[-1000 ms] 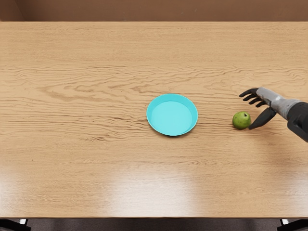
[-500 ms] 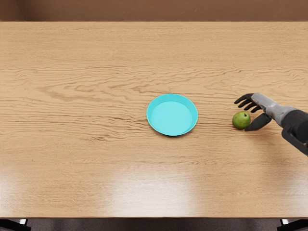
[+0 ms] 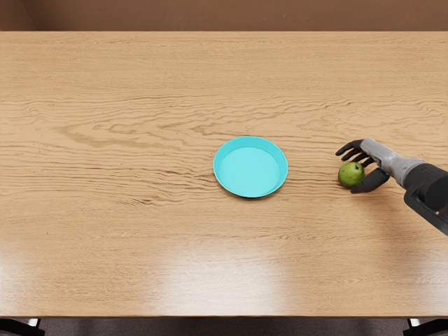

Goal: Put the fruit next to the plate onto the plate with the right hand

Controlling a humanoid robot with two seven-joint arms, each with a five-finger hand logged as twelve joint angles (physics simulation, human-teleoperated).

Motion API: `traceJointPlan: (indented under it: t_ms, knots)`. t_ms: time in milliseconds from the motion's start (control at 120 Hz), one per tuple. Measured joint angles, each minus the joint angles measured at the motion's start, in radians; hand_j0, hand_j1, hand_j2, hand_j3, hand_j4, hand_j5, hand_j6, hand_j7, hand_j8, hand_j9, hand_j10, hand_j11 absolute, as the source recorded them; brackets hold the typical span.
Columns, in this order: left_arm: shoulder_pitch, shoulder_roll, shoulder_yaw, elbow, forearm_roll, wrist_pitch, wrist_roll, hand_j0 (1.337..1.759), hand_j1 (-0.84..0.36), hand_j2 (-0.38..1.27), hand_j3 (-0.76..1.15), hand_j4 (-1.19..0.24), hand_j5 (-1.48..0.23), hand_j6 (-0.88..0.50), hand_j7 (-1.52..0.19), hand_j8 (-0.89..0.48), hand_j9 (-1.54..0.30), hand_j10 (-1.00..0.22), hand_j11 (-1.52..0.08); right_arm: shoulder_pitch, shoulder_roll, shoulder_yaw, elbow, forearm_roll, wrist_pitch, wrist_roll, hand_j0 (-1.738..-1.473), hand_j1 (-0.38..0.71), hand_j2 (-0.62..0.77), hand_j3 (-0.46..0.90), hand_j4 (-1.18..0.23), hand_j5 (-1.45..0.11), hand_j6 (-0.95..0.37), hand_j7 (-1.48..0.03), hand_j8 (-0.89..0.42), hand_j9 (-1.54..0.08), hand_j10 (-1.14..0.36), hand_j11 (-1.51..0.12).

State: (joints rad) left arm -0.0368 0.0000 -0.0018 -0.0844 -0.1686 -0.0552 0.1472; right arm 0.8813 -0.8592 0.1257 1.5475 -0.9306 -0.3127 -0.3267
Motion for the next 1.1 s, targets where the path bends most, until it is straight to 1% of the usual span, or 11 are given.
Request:
traceJointPlan:
  t_ms: [258,450,600,758,858,875,1100]
  knots:
    - [0.000,0.000,0.000,0.000,0.000,0.000,0.000,1.658,0.32,0.00,0.00,-0.02,-0.03,-0.02,-0.03,-0.02,-0.03,-0.02,-0.03,-0.014,-0.001,0.000,-0.007,-0.002,-0.008,0.001,-1.658,0.16,-0.08,0.00,-0.43,-0.55,-0.43,-0.55,-0.43,-0.55,-0.43,-0.55]
    - [0.000,0.000,0.000,0.000,0.000,0.000,0.000,1.658,0.32,0.00,0.00,-0.02,-0.03,-0.02,-0.03,-0.02,-0.03,-0.02,-0.03,-0.015,0.000,0.001,-0.009,-0.003,-0.009,0.002,-1.658,0.21,-0.08,0.00,-0.47,-0.61,-0.47,-0.61,-0.45,-0.61,-0.47,-0.61]
    - [0.000,0.000,0.000,0.000,0.000,0.000,0.000,1.658,0.32,0.00,0.00,-0.02,-0.03,-0.02,-0.03,-0.02,-0.03,-0.02,-0.03,-0.014,0.008,0.002,-0.010,-0.003,-0.010,0.003,-1.658,0.24,0.00,0.00,-0.51,-0.66,-0.45,-0.66,-0.44,-0.66,-0.50,-0.66]
    - [0.000,0.000,0.000,0.000,0.000,0.000,0.000,1.658,0.32,0.00,0.00,-0.02,-0.03,-0.02,-0.03,-0.02,-0.03,-0.02,-0.03,-0.014,0.022,0.003,-0.017,-0.005,-0.012,0.002,-1.654,0.26,-0.02,0.00,-0.54,-0.67,-0.43,-0.68,-0.41,-0.69,-0.53,-0.68]
    - [0.000,0.000,0.000,0.000,0.000,0.000,0.000,1.658,0.32,0.00,0.00,-0.02,-0.03,-0.02,-0.03,-0.02,-0.03,-0.02,-0.03,-0.015,0.025,0.003,-0.018,-0.006,-0.012,0.002,-1.653,0.27,0.05,0.00,-0.56,-0.67,-0.42,-0.70,-0.41,-0.70,-0.55,-0.69]
    - [0.000,0.000,0.000,0.000,0.000,0.000,0.000,1.658,0.32,0.00,0.00,-0.02,-0.03,-0.02,-0.03,-0.02,-0.03,-0.02,-0.03,-0.015,0.025,0.003,-0.018,-0.006,-0.012,0.002,-1.652,0.27,0.03,0.00,-0.57,-0.67,-0.42,-0.70,-0.41,-0.70,-0.56,-0.70]
    - [0.000,0.000,0.000,0.000,0.000,0.000,0.000,1.658,0.32,0.00,0.00,-0.02,-0.03,-0.02,-0.03,-0.02,-0.03,-0.02,-0.03,-0.015,0.025,0.003,-0.018,-0.007,-0.010,0.003,-1.649,0.29,0.07,0.00,-0.65,-0.76,-0.37,-0.80,-0.36,-0.79,-0.63,-0.79]
